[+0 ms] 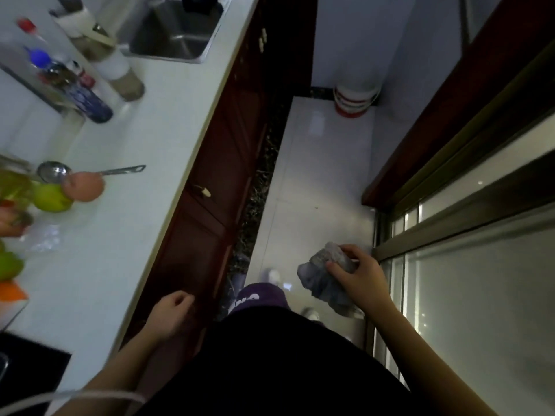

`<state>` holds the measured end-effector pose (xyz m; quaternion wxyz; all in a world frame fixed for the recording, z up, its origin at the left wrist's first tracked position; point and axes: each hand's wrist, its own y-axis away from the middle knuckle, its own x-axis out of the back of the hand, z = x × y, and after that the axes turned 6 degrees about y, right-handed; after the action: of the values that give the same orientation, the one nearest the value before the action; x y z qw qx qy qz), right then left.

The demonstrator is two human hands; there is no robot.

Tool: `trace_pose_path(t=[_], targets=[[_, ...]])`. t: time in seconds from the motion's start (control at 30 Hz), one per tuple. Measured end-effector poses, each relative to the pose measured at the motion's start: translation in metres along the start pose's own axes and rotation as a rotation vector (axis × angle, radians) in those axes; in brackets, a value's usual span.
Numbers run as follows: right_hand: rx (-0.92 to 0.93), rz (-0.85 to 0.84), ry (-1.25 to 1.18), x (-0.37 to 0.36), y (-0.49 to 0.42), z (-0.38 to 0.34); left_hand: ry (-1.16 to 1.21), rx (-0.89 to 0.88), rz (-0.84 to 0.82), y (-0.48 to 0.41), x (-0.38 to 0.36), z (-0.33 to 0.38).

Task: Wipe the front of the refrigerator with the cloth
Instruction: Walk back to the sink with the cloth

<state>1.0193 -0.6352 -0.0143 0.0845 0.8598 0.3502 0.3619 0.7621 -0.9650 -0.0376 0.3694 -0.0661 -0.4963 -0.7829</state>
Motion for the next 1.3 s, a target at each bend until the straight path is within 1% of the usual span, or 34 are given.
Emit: trace_pose_path(t=[0.07, 0.13, 0.27, 0.47, 0.57, 0.67, 0.8, 0.9, 1.0, 1.1, 1.2, 1.3], targets=[[0.018, 0.002, 0.005, 0.006, -0.037, -0.013, -0.012, 0.006, 0.03, -0.025, -0.002, 0.016], [0.013, -0.009, 0.009, 0.014, -0.074, -0.022, -0.076, -0.012, 0.052, -0.055, -0.005, 0.039], [-0.052, 0.035, 0.033, 0.04, -0.14, -0.039, -0.1, -0.022, -0.013, -0.12, -0.018, 0.111], [-0.166, 0.219, 0.038, 0.081, -0.218, -0.062, -0.21, -0.112, -0.237, -0.205, -0.044, 0.274], [-0.219, 0.275, 0.052, 0.103, -0.26, -0.074, -0.291, -0.205, -0.278, -0.236, -0.056, 0.366], [-0.24, 0.285, 0.022, 0.124, -0.309, -0.084, -0.328, -0.299, -0.283, -0.266, -0.068, 0.45], [-0.232, 0.224, 0.025, 0.145, -0.392, -0.094, -0.286, -0.287, -0.241, -0.307, -0.078, 0.522], [-0.168, 0.163, 0.028, 0.162, -0.468, -0.113, -0.289, -0.267, -0.191, -0.327, -0.073, 0.559], [-0.065, 0.055, 0.033, 0.181, -0.541, -0.147, -0.298, -0.232, -0.072, -0.336, -0.064, 0.574], [0.065, -0.04, 0.061, 0.199, -0.61, -0.191, -0.247, -0.161, 0.015, -0.346, -0.061, 0.59], [0.18, -0.113, 0.089, 0.215, -0.663, -0.232, -0.164, -0.08, 0.064, -0.358, -0.057, 0.602], [0.228, -0.168, 0.07, 0.228, -0.708, -0.262, -0.162, -0.027, 0.068, -0.373, -0.055, 0.619]])
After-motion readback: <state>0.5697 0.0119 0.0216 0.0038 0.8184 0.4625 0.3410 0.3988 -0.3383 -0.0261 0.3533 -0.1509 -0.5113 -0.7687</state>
